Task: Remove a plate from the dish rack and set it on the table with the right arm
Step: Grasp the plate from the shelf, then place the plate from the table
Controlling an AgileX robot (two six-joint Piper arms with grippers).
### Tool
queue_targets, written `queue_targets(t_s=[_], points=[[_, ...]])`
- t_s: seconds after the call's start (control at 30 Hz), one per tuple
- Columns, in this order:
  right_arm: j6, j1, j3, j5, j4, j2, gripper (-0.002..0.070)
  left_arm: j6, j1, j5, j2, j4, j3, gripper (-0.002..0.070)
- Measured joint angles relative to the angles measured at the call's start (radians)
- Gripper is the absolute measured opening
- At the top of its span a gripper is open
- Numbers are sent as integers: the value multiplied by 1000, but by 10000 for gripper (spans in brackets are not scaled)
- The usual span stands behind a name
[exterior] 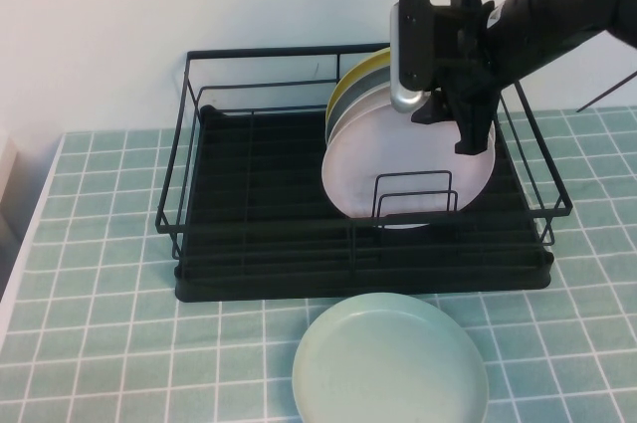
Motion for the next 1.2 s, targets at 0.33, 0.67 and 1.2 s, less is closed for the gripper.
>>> queue_targets(t_s=[0.33,0.67,1.2], points=[[17,0,0,-40,-16,40,91,0,0,0,0,0,0,-3],[305,-2,0,76,-191,-149,91,0,0,0,0,0,0,-3],[635,-130,511,326,397,-604,91,0,0,0,0,0,0,-3]])
